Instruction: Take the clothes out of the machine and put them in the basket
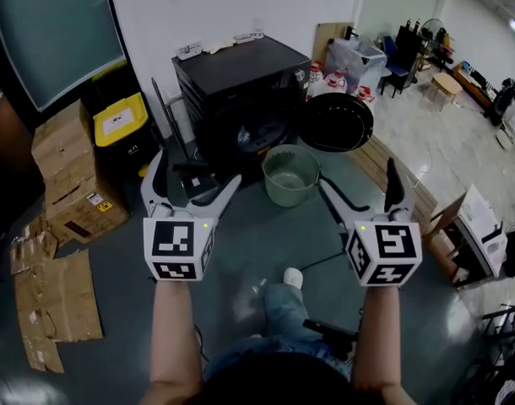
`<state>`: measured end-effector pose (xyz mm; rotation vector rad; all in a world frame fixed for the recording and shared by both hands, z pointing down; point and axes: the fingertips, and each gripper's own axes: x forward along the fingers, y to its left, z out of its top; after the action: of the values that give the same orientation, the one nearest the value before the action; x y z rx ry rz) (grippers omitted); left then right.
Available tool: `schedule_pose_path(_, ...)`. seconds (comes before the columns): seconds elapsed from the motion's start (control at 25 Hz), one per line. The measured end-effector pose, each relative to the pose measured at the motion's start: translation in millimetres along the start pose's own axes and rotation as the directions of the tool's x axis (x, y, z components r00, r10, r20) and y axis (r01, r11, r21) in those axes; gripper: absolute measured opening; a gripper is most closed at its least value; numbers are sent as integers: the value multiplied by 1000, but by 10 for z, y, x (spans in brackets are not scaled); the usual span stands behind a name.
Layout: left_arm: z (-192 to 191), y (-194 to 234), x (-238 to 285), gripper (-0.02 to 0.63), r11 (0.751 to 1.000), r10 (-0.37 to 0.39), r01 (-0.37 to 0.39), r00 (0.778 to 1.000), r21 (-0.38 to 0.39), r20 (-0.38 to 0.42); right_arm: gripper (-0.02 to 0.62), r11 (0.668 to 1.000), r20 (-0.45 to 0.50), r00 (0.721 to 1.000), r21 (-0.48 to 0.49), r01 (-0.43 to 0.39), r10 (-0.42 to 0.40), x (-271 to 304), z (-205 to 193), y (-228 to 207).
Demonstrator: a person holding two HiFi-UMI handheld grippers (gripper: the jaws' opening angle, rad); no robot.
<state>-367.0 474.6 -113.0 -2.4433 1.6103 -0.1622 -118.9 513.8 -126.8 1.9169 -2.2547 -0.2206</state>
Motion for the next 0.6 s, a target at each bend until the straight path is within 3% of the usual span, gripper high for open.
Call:
schedule_pose_path(0.24,-47,-40,822,562,999,1,-2,1000,-39,-15,565,999,-5,999,-17,-47,47,808,-78,-356)
schedule_pose_path(0.6,-252,-163,2348,563,999,11,-16,996,-49,-93,557,996,-83,993,-33,-83,80,2085,-472,-1271)
